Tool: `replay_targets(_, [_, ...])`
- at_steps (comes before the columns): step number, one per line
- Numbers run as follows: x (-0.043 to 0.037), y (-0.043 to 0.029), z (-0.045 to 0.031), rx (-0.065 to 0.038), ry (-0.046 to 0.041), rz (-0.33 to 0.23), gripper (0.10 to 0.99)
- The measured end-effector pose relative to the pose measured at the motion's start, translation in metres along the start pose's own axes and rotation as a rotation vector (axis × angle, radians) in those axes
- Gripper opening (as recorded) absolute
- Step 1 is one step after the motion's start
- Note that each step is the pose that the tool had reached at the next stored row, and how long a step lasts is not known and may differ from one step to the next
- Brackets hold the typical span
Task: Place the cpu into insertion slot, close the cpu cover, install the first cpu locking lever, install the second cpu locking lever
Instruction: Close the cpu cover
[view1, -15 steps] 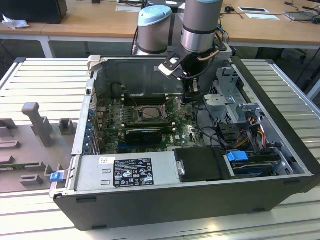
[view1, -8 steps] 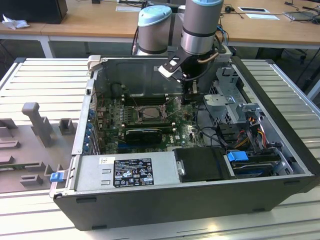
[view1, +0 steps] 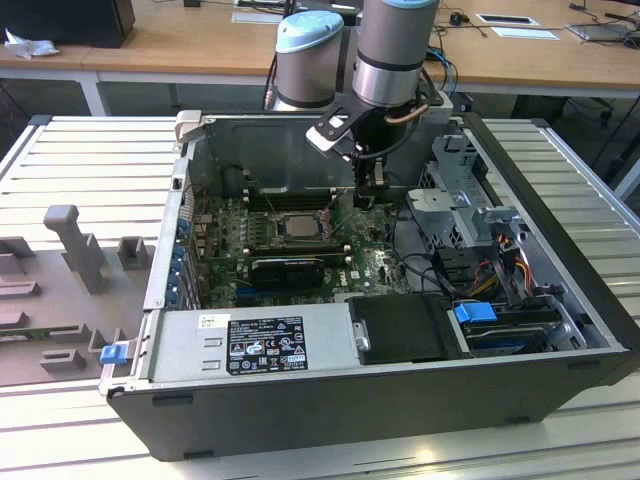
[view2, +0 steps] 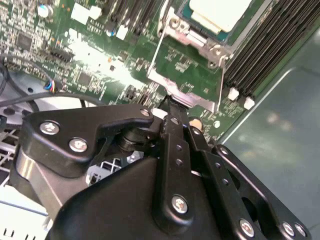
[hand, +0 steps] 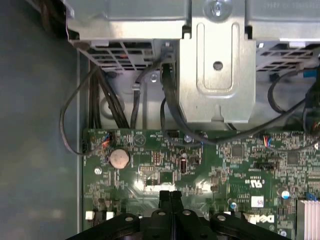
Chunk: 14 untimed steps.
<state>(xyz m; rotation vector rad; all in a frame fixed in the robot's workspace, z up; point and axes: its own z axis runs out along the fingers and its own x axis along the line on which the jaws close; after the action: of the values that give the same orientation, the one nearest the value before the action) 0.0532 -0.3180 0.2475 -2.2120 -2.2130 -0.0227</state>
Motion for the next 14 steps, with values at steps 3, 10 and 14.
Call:
replay_targets(3, [0.0001, -0.0004, 0.0001, 0.000, 0.0000, -0.001, 0.106])
replay_targets(10, [0.0001, -0.0052, 0.0001, 0.000, 0.0001, -0.001, 0.106])
replay_targets(14, [0.0001, -0.0096, 0.0001, 0.000, 0.0001, -0.001, 0.106])
